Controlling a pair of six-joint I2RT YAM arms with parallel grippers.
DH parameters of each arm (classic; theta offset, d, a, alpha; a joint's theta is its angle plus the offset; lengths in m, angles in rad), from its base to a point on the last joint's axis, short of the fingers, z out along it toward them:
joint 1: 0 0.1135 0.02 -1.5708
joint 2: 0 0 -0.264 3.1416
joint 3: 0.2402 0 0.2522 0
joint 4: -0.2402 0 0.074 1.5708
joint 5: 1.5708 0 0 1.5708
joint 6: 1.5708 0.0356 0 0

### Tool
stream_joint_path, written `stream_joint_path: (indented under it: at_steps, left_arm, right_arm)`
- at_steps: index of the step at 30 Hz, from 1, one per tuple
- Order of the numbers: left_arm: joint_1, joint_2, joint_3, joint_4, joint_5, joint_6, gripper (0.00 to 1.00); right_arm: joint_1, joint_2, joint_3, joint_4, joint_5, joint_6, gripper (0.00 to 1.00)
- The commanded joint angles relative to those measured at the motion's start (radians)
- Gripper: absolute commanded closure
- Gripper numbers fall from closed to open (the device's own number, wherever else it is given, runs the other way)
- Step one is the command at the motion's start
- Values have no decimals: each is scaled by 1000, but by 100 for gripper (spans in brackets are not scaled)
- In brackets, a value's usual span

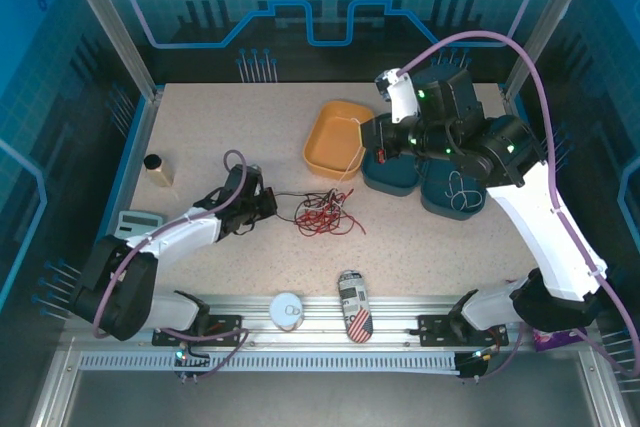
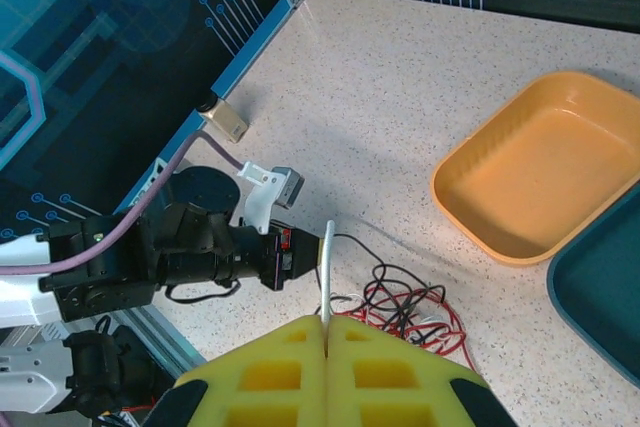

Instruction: Untangle the cables

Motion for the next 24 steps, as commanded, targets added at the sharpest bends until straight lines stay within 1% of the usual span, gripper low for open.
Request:
stream_joint_path:
  at_steps: [1,4,6,8,9,12,14,16,19,21,24]
  left_arm:
    - [30,0,-11,-10,-19,4,100]
    - [47,-33,-9,-16,7,10,99]
    - [47,-70,-1,-34,33,22,85]
    - [47,-114,10,-63,58,27,75]
    - [47,-141,16,-76,75,30,67]
    - [45,-215,24,-96,140,61,48]
    - [43,-258,19,-96,179,82,40]
    - [34,-284,11,-95,214,101,35]
    - [-6,-298,8,-98,238,112,28]
    - [-60,-287,11,-84,235,118,20]
    - [-134,-230,19,-45,215,122,13]
  right_arm:
    - [-6,0,-39,55,-29,4,100]
    - [-4,8,-118,88,-40,34,100]
    - [-3,17,-172,99,-33,57,100]
    - [-3,24,-214,104,-24,72,100]
    - [-3,27,-233,109,-22,80,100]
    - [-3,25,-275,130,-11,91,100]
    - [-8,26,-285,136,3,95,100]
    - [-13,27,-285,135,18,98,100]
    - [-23,24,-285,138,33,105,100]
    - [-24,21,-288,144,34,103,100]
    - [-29,12,-288,144,51,106,100]
